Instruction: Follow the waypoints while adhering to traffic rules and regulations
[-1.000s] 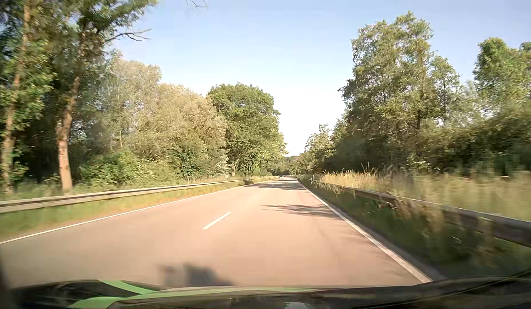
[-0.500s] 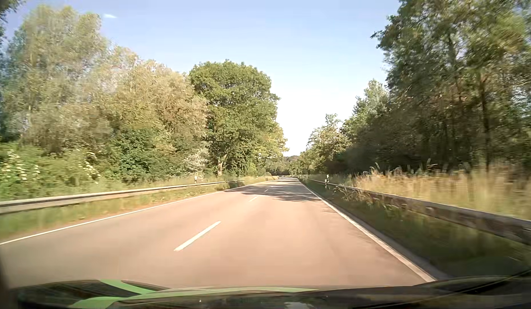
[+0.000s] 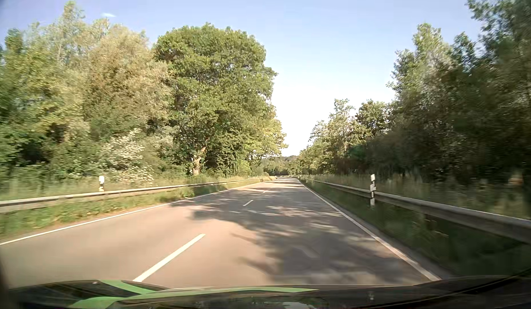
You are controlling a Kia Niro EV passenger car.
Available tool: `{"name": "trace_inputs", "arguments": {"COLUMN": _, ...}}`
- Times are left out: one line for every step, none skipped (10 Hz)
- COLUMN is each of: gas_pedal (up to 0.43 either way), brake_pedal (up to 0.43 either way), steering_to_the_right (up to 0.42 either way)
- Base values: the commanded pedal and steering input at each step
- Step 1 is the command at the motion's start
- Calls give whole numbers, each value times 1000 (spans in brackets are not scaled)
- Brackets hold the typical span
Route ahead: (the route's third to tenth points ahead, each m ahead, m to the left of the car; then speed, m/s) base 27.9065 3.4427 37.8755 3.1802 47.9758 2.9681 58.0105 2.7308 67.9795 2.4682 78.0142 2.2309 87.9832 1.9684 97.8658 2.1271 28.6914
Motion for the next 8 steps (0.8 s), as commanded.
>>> {"name": "trace_inputs", "arguments": {"gas_pedal": 280, "brake_pedal": 0, "steering_to_the_right": 1}}
{"name": "trace_inputs", "arguments": {"gas_pedal": 280, "brake_pedal": 0, "steering_to_the_right": 1}}
{"name": "trace_inputs", "arguments": {"gas_pedal": 280, "brake_pedal": 0, "steering_to_the_right": 1}}
{"name": "trace_inputs", "arguments": {"gas_pedal": 268, "brake_pedal": 0, "steering_to_the_right": 0}}
{"name": "trace_inputs", "arguments": {"gas_pedal": 248, "brake_pedal": 0, "steering_to_the_right": 1}}
{"name": "trace_inputs", "arguments": {"gas_pedal": 248, "brake_pedal": 0, "steering_to_the_right": 1}}
{"name": "trace_inputs", "arguments": {"gas_pedal": 248, "brake_pedal": 0, "steering_to_the_right": 1}}
{"name": "trace_inputs", "arguments": {"gas_pedal": 248, "brake_pedal": 0, "steering_to_the_right": 1}}
